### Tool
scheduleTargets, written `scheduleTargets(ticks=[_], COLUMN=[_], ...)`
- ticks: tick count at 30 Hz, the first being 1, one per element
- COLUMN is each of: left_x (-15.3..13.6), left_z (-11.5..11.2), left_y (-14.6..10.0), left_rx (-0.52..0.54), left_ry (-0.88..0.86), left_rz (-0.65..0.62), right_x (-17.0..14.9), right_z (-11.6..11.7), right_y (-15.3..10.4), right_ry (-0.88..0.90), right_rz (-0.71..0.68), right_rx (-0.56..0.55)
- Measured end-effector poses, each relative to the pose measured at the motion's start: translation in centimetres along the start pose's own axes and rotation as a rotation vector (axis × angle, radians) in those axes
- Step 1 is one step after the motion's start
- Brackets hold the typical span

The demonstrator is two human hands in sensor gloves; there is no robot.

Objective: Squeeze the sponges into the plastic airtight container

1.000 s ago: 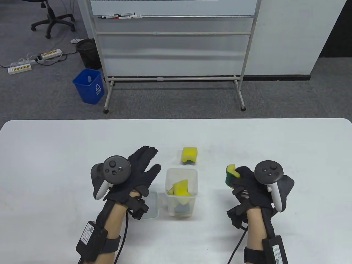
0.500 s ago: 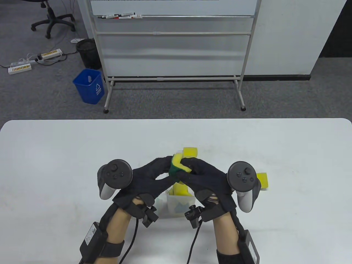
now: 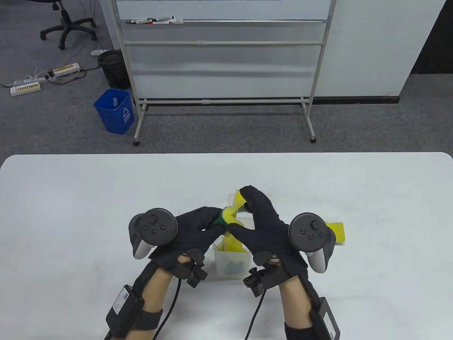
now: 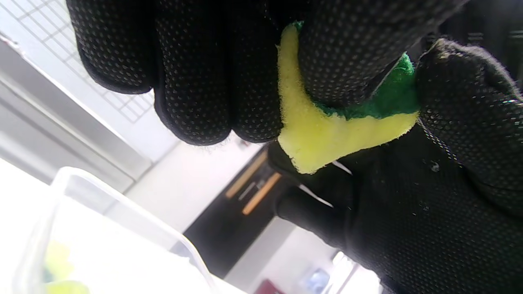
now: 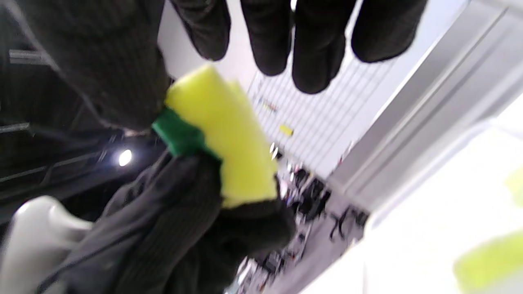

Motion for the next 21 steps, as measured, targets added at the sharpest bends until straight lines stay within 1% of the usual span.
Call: scheduleTargets(ticks=[1, 2, 3, 4, 5, 7, 9, 11, 12, 14, 15, 18, 21], left_x=[0.1, 0.2, 0.1, 0.0, -0.2, -0.7, -0.9, -0.9, -0.9, -1.0, -1.1, -1.4, -1.7], left_z=[-0.1, -0.2, -0.3, -0.3, -0.4, -0.3, -0.7, -1.0, -1.1, -1.4, -1.5, -1.1, -0.5], left_y=[0.0, 0.0, 0.1, 0.1, 0.1, 0.0, 0.1, 0.1, 0.2, 0.2, 0.1, 0.0, -0.1], left_rx=[-0.009, -0.009, -0.008, -0.011, -0.008, 0.038, 0.002, 0.02, 0.019, -0.03, -0.036, 0.043, 0.084], left_ry=[0.007, 0.014, 0.02, 0.017, 0.016, 0.023, 0.012, 0.046, 0.062, 0.092, 0.105, 0.179, 0.189], left_rz=[-0.001, -0.005, -0.002, 0.001, 0.017, 0.05, 0.059, 0.062, 0.063, 0.085, 0.095, 0.111, 0.131], right_x=[0.0, 0.0, 0.1, 0.3, 0.5, 1.1, 1.5, 1.6, 1.6, 1.6, 1.6, 1.7, 1.4], right_z=[0.2, 0.4, 0.7, 0.7, 0.6, 0.4, 0.5, 0.5, 0.5, 0.5, 0.4, 0.5, 1.4], right_y=[0.1, 0.2, 0.2, 0.2, 0.1, -0.1, -0.3, -0.5, -0.5, -0.7, -0.7, -0.8, -0.4], right_ry=[0.031, 0.045, 0.038, 0.018, -0.049, -0.164, -0.274, -0.311, -0.322, -0.356, -0.375, -0.557, -0.693], right_rz=[-0.008, -0.016, -0.016, -0.019, -0.027, -0.049, -0.082, -0.092, -0.09, -0.077, -0.067, -0.043, -0.022], right_rx=[0.06, 0.091, 0.116, 0.11, 0.053, -0.037, -0.154, -0.249, -0.265, -0.302, -0.312, -0.356, -0.298])
Point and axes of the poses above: the tracker on the back of each hand, its own x axis roughly to the thumb side, its own y axis roughly from the wrist to the fingertips, z = x × y, the point moved 2 cm from there along y, roughly from the wrist to the fingertips, and after that the axes turned 2 degrees about z, right-handed, at the moved point
